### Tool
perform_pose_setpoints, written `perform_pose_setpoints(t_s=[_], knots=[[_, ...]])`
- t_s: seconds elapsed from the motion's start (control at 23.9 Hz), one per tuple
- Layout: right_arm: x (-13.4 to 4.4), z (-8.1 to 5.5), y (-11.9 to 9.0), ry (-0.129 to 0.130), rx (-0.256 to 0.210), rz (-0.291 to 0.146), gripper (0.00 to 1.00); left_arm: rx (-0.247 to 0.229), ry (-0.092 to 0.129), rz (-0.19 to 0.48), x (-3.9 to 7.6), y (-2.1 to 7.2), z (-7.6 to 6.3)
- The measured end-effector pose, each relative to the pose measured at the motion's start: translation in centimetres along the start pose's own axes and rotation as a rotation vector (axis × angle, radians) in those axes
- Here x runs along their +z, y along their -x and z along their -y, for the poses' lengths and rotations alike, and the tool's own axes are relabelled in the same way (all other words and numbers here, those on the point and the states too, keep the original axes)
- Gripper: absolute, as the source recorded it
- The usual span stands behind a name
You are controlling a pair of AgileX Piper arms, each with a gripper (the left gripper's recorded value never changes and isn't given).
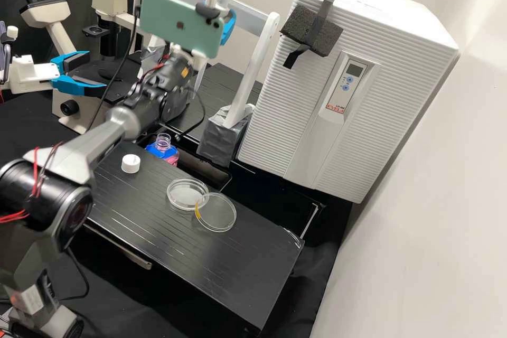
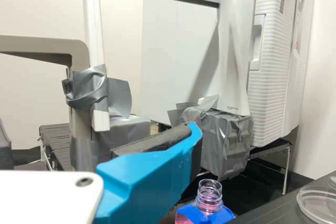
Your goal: Use the pipette
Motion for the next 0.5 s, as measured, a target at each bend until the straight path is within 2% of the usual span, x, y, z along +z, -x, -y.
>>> perform_pose_setpoints(t_s=[0.08, 0.21, 0.29, 0.34, 0.38, 0.5], knots=[[-0.6, 0.1, -1.1, -0.009, -0.019, -0.002, 0.0, -0.001, 0.0, -0.001, 0.0, 0.0, 0.0], [-1.3, 0.8, -1.7, 0.01, -0.073, 0.009, 0.0, -0.016, 0.002, -0.011, -0.1, 0.0, 0.1], [-1.4, 1.4, -1.7, 0.011, -0.112, 0.028, 0.0, -0.016, 0.007, -0.014, -0.1, -0.15, 0.0], [-1.4, 1.6, -1.6, 0.011, -0.123, 0.032, 0.0, -0.015, 0.009, -0.014, -0.1, -0.17, 0.0], [-1.4, 1.7, -1.5, 0.007, -0.13, 0.035, 0.0, -0.015, 0.02, -0.014, -0.1, -0.17, 0.0], [-1.4, 2.1, -1.2, 0.001, -0.154, 0.05, 0.0, -0.015, 0.02, -0.014, -0.1, -0.17, 0.0]])
